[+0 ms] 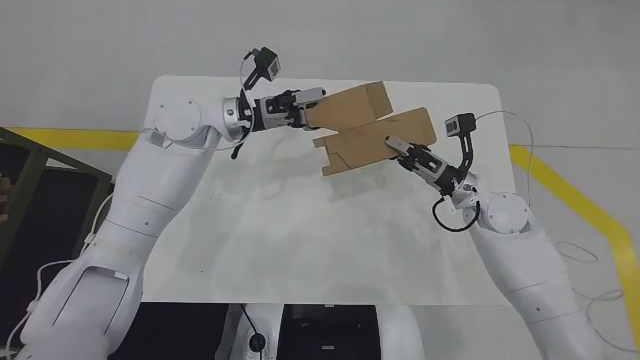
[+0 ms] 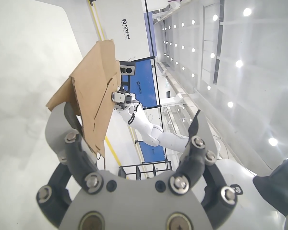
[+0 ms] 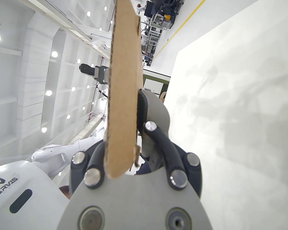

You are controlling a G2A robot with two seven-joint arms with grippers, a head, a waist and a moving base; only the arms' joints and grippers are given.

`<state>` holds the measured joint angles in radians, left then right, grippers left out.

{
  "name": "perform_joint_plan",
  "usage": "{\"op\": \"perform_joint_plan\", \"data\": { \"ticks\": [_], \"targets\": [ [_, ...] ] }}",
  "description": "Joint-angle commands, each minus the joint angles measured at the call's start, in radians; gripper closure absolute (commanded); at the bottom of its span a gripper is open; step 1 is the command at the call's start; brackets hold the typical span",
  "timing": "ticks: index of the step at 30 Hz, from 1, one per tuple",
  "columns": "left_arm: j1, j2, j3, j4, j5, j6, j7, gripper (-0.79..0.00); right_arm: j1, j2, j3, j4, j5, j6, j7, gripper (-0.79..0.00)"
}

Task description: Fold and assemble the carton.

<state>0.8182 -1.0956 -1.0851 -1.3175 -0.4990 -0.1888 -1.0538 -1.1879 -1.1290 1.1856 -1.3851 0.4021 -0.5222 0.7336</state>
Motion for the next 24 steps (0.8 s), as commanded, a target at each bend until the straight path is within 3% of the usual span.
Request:
{"op": "perform_joint_plan", "data": {
  "ticks": [1,3,9,15,21,24],
  "targets": [
    [-0.001,0.000,0.001,0.000,0.012,0.000,0.006,-0.502,-0.001,0.000,0.001,-0.001,-0.001,0.001,-0.001,0.000],
    [-0.001,-0.001,0.002,0.001,0.022,0.003,0.012,-0.388,-0.001,-0.001,0.000,-0.005,-0.004,0.002,-0.003,0.000],
    [-0.001,-0.001,0.007,-0.001,0.077,0.022,0.031,-0.372,-0.001,-0.003,0.001,-0.006,-0.012,0.003,-0.004,0.000],
    [0.000,-0.002,0.011,0.007,0.101,0.044,0.047,-0.286,-0.003,-0.004,0.005,-0.011,-0.020,0.005,-0.008,0.000],
    [-0.006,-0.002,0.020,0.007,0.155,0.070,0.062,-0.289,-0.007,-0.005,0.010,-0.019,-0.035,0.010,-0.012,0.000],
    [-0.003,-0.003,0.022,0.000,0.172,0.077,0.075,-0.231,-0.010,-0.005,0.013,-0.023,-0.043,0.013,-0.017,0.000]
  ]
}}
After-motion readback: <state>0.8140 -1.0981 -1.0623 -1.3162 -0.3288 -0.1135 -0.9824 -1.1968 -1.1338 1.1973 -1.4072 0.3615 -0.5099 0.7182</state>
